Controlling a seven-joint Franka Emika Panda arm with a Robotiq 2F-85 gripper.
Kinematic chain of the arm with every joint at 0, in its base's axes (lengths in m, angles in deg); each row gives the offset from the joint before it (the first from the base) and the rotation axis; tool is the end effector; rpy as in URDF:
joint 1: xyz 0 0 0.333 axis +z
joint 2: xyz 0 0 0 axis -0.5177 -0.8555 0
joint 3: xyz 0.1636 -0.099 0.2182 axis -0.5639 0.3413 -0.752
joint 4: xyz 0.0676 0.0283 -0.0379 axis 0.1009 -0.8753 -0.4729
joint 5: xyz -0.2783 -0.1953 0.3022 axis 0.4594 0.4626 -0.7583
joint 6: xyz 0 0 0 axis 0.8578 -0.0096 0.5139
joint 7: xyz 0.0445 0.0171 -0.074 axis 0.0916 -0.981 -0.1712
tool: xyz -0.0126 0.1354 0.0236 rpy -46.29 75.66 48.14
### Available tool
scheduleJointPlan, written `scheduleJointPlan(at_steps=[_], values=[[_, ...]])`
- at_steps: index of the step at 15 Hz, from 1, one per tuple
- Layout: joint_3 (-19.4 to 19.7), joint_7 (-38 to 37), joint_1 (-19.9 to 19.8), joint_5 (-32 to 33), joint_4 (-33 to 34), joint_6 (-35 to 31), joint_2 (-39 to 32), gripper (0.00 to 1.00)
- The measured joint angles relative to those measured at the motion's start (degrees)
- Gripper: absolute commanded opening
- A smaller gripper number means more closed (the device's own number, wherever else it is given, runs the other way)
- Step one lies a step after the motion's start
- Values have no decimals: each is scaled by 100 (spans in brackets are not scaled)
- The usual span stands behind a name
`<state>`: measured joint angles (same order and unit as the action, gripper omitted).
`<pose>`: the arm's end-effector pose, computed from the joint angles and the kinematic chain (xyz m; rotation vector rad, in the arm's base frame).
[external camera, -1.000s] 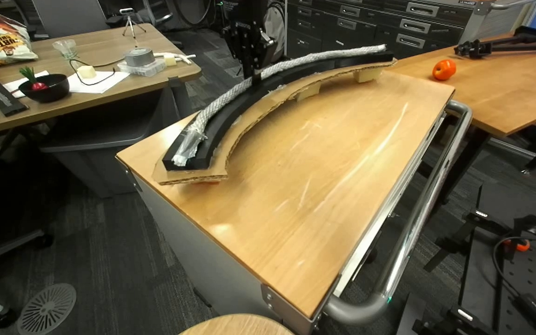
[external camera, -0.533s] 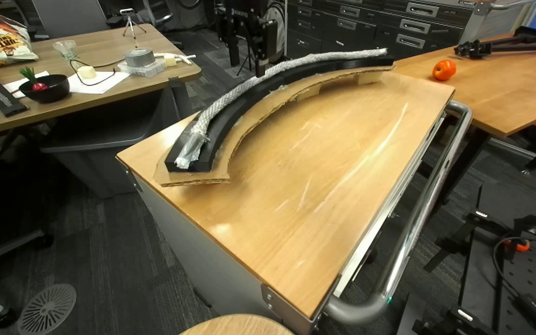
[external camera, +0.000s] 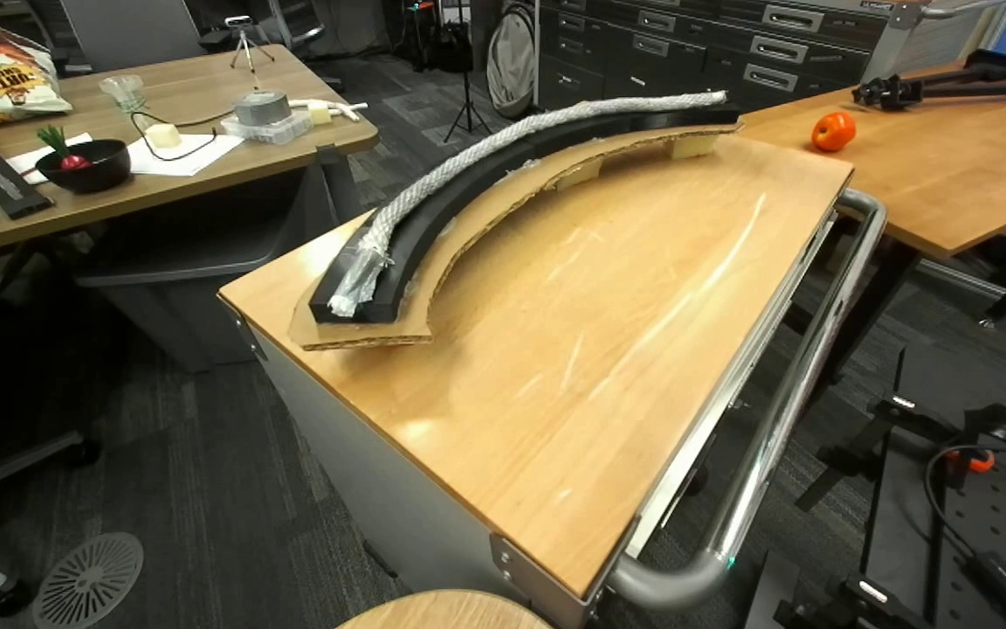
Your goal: Place the rope along the middle of the black object
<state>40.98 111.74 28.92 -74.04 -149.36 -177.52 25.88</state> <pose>0.7020 0.0129 0.4382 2.0628 2.2470 -0.0862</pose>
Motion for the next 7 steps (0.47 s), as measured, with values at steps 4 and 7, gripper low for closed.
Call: scheduleJointPlan(at_steps=[4,7], values=[[0,278,-48,-30,-359,105,431,100],[0,293,-48,-30,-430,105,424,100]])
